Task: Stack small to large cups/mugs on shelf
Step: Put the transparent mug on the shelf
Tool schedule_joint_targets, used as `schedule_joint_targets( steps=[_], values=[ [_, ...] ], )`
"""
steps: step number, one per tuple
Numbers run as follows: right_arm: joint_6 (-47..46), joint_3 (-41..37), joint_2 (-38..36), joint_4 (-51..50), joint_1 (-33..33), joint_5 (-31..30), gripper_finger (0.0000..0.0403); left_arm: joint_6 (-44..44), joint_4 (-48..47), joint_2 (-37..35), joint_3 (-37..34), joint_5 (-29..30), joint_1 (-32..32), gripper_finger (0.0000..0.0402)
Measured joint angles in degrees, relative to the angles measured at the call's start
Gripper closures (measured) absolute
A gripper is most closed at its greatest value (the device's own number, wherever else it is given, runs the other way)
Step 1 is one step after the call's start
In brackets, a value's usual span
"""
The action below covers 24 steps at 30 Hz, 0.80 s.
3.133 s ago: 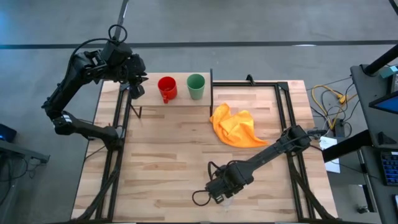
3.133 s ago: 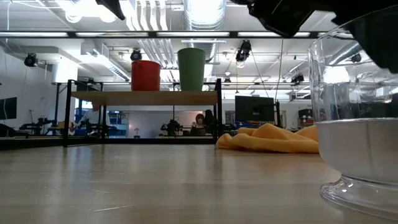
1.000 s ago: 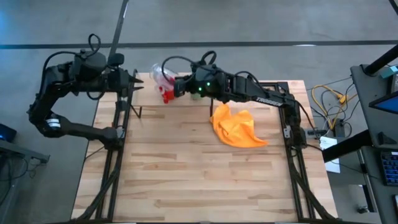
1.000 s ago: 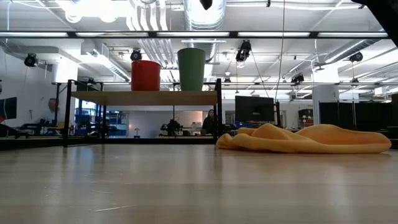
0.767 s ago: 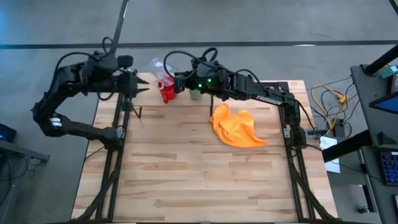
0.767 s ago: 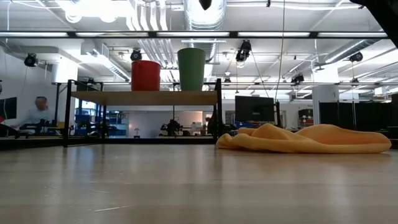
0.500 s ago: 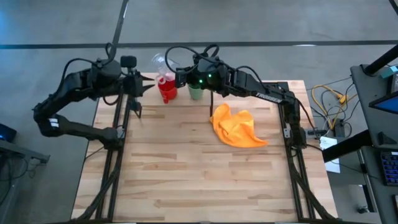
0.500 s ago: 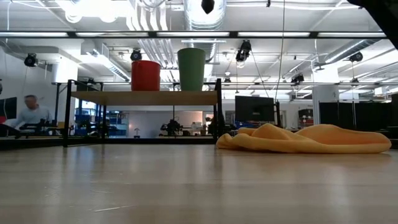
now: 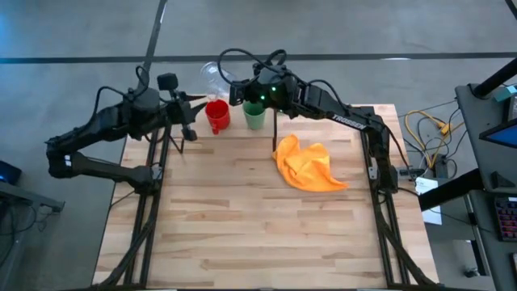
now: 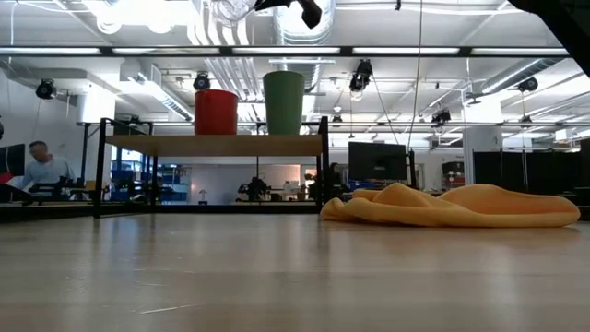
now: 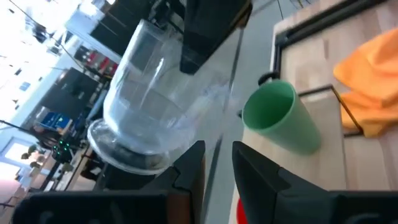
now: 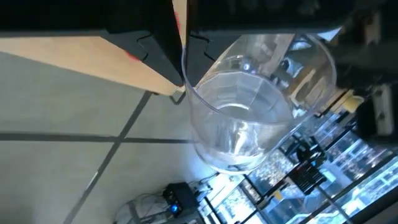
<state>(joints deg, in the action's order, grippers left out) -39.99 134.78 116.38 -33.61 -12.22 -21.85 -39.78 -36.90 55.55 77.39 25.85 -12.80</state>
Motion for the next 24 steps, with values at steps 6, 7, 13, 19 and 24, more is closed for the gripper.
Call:
schedule_joint_targets(
  steps=[6,7,13,19,24],
  values=[
    [0.0,0.0,0.0,0.0,-0.4,0.1,0.0395,-0.2,3.7,-0.7,-4.0,0.0,0.7,0.0334],
    [0.0,0.0,0.0,0.0,-0.5,0.6,0.0395,-0.2,4.6,-0.7,-4.4,0.1,0.7,0.0334],
    [0.1,0.0,0.0,0.0,-0.7,1.3,0.0395,-3.2,10.4,-1.3,-6.7,1.9,1.2,0.0334],
    [0.2,0.0,0.0,-0.4,-1.5,1.3,0.0395,-4.1,11.0,-1.7,-6.7,2.0,2.5,0.0334],
    [0.2,0.0,0.0,-0.4,-1.7,1.3,0.0395,-4.1,11.1,-1.7,-6.7,2.1,2.8,0.0334]
  ],
)
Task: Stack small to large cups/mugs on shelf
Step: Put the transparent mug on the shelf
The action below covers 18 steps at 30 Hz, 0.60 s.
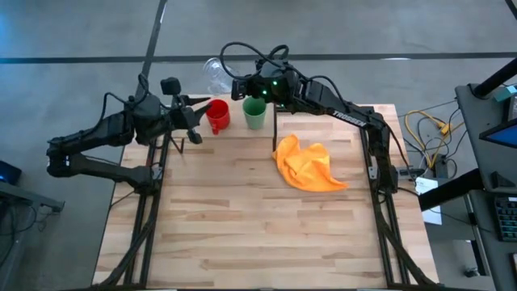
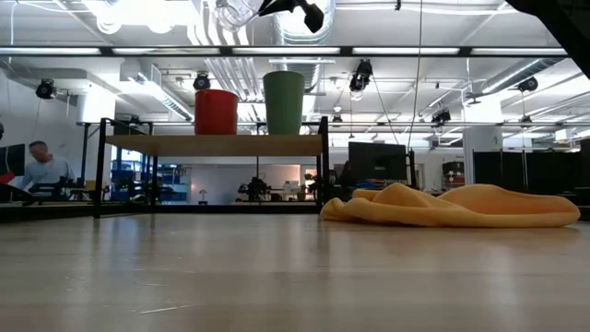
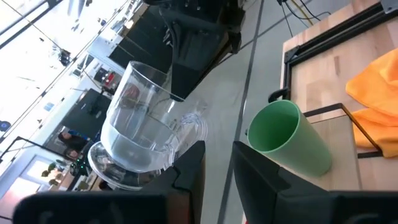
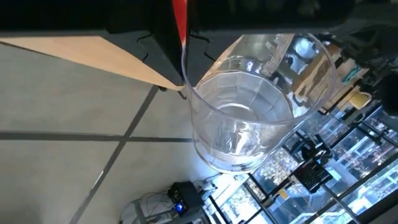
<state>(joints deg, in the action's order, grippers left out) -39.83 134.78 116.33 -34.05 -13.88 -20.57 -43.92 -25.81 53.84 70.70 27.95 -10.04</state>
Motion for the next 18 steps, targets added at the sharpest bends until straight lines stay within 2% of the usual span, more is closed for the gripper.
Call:
schedule_joint_targets(
  steps=[9,18],
  values=[
    [-0.6,0.0,0.0,0.0,0.1,2.6,0.0395,-3.6,3.9,1.2,0.0,0.8,0.0,0.0334],
    [-0.6,0.0,0.0,0.0,0.1,4.6,0.0395,-5.1,3.9,2.9,-0.1,2.6,0.0,0.0338]
  ],
)
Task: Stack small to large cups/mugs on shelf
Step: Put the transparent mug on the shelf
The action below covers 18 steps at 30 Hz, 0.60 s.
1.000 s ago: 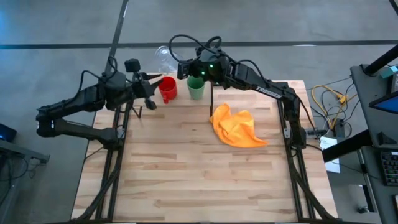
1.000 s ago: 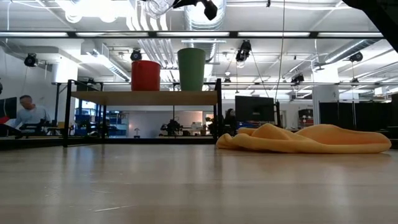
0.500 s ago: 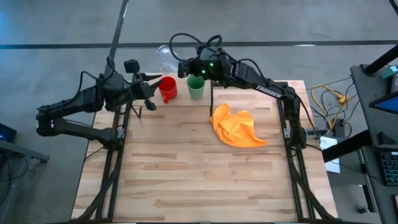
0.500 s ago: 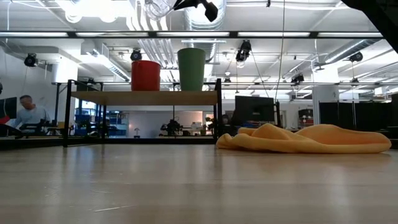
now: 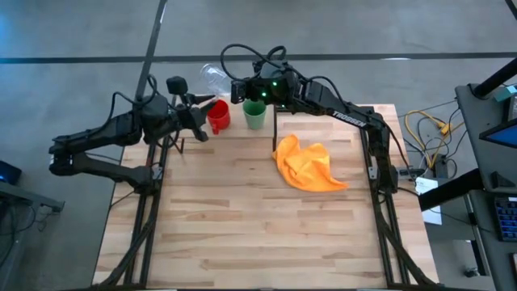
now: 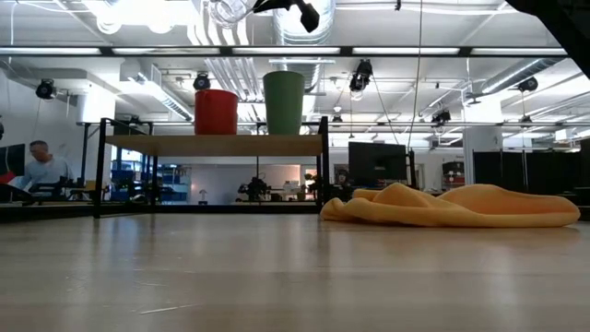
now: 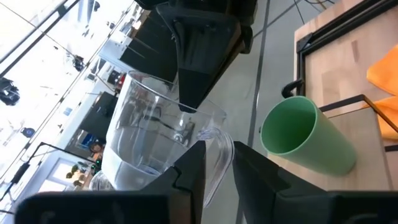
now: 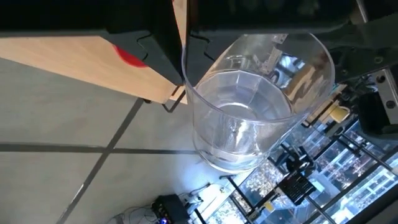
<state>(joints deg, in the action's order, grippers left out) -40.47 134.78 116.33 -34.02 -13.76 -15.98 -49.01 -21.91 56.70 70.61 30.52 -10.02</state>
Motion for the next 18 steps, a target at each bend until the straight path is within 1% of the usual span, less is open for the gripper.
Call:
schedule_joint_targets(
  steps=[2,6,11,15,18],
  values=[
    [0.0,0.0,0.0,0.0,0.0,0.0,0.0395,0.0,0.0,0.3,0.0,0.0,0.0,0.035],
    [0.0,0.0,0.0,0.0,0.0,0.1,0.0394,-0.1,0.0,0.2,0.0,-0.2,0.0,0.0389],
    [0.8,0.0,0.0,0.2,0.0,0.1,0.0394,0.0,0.0,-0.4,0.0,-0.2,0.0,0.0391],
    [1.0,0.0,0.0,0.3,0.1,0.1,0.0394,0.1,-0.1,-0.8,0.0,1.6,0.1,0.0394],
    [2.7,0.0,0.0,0.3,0.2,0.1,0.0394,0.2,-0.1,-0.9,0.0,1.9,0.1,0.0395]
  ],
)
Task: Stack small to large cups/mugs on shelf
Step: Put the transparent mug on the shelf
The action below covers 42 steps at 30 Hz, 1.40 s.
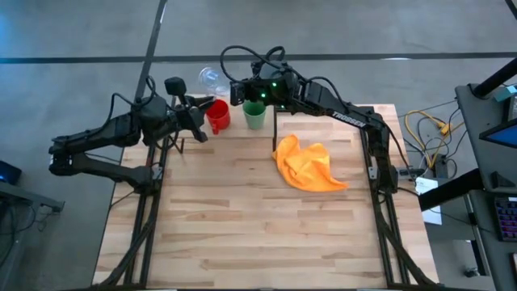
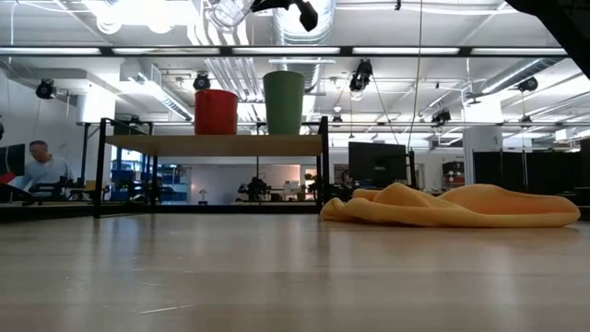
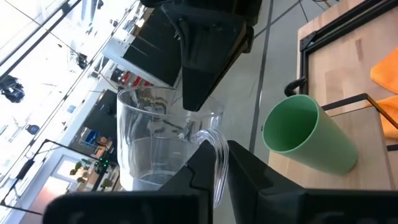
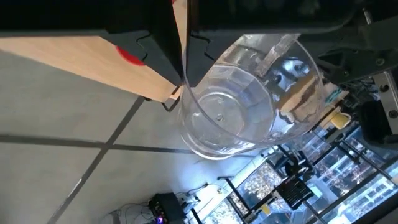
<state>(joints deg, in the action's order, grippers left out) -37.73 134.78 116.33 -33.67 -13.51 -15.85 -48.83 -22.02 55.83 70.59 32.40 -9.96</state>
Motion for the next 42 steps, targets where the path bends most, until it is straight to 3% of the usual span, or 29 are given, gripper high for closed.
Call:
schedule_joint_targets(
  steps=[20,32,42],
  values=[
    [0.7,0.0,0.1,2.0,1.9,-0.3,0.0393,0.6,-3.0,-1.2,0.0,2.5,0.2,0.0397],
    [-1.9,-0.1,1.0,5.7,2.7,1.5,0.0392,6.4,-6.3,-3.0,0.0,4.3,0.4,0.0397],
    [-2.1,0.0,5.2,16.4,2.9,3.3,0.0376,12.9,-12.7,-5.1,0.0,7.1,0.4,0.0398]
  ],
)
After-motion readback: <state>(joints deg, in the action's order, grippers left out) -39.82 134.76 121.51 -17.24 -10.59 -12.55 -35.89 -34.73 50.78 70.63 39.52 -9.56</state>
